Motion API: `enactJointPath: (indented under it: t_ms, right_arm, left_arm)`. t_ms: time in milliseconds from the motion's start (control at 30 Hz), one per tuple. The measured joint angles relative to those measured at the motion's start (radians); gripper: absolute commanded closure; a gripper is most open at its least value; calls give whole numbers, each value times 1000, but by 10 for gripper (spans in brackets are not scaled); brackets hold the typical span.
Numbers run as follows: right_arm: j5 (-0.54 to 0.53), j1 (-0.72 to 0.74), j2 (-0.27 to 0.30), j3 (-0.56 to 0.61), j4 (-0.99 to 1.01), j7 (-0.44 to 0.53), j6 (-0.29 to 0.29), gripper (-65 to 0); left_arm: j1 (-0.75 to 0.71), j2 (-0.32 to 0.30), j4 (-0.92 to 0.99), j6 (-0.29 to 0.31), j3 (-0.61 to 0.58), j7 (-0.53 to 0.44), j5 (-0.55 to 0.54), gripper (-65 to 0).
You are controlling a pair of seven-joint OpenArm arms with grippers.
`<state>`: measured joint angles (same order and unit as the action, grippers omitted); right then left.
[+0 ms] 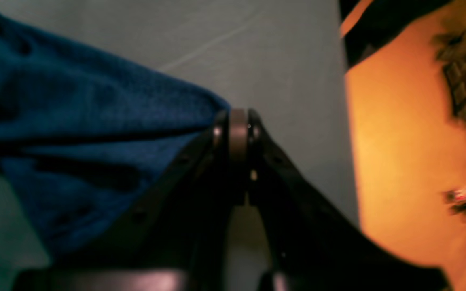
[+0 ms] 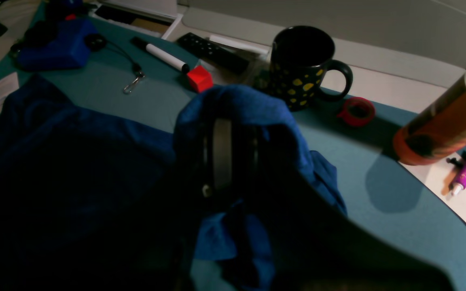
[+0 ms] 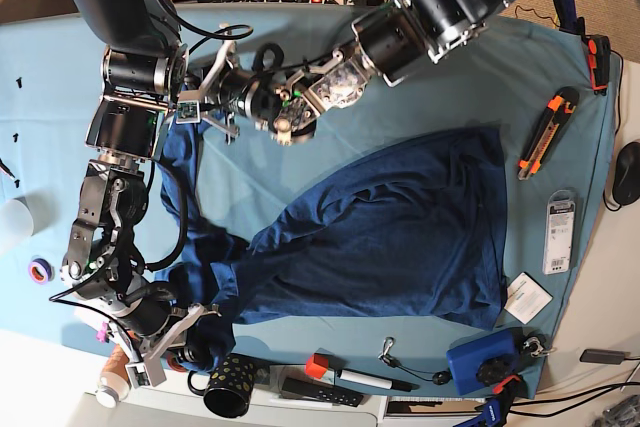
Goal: Layout the t-shirt on the table in an organized manner, then fold the t-shirt properly
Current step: 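Pull the grasped fabric away from the shirt body with the left gripper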
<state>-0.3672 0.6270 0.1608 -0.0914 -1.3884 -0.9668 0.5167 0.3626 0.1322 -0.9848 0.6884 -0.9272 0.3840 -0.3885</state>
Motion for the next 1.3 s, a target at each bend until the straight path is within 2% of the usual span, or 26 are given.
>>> enactJointPath:
  t_ms: [267, 533, 700, 767, 867, 967, 1033, 1200, 1233, 1300]
  right_arm:
    - [1, 0, 5, 0, 0, -1, 0, 0]
    - [0, 0, 83, 0, 0, -1, 3, 0]
    - [-4, 0, 124, 2, 0, -7, 3, 0]
    - [-19, 0, 140, 2, 0, -31, 3, 0]
    - [-50, 0, 141, 0, 0, -73, 0, 0]
    - [-78, -1, 140, 1, 0, -107, 3, 0]
    - [-85, 0, 140, 1, 0, -115, 3, 0]
    - [-107, 0, 140, 1, 0, -143, 3, 0]
    - [-119, 0, 141, 1, 0, -148, 3, 0]
    - [-126, -1, 138, 2, -1, -161, 2, 0]
  left_arm:
    - [-109, 0, -118, -2, 0, 149, -27, 0]
    - [-208, 0, -271, 0, 0, 381, -18, 0]
    - [-254, -3, -382, 0, 0, 460, -23, 0]
    - [-266, -7, -421, -56, 6, 493, -19, 0]
    - [-275, -14, -471, -71, 8, 564, -23, 0]
    - [-283, -24, -517, -141, 8, 613, -20, 0]
    - [-292, -34, -538, -162, 8, 640, -19, 0]
    - [-343, -92, -610, -162, 14, 674, -15, 0]
    - [-381, -103, -631, -174, 15, 671, 15, 0]
    - [-402, -124, -647, -136, 6, 716, 28, 0]
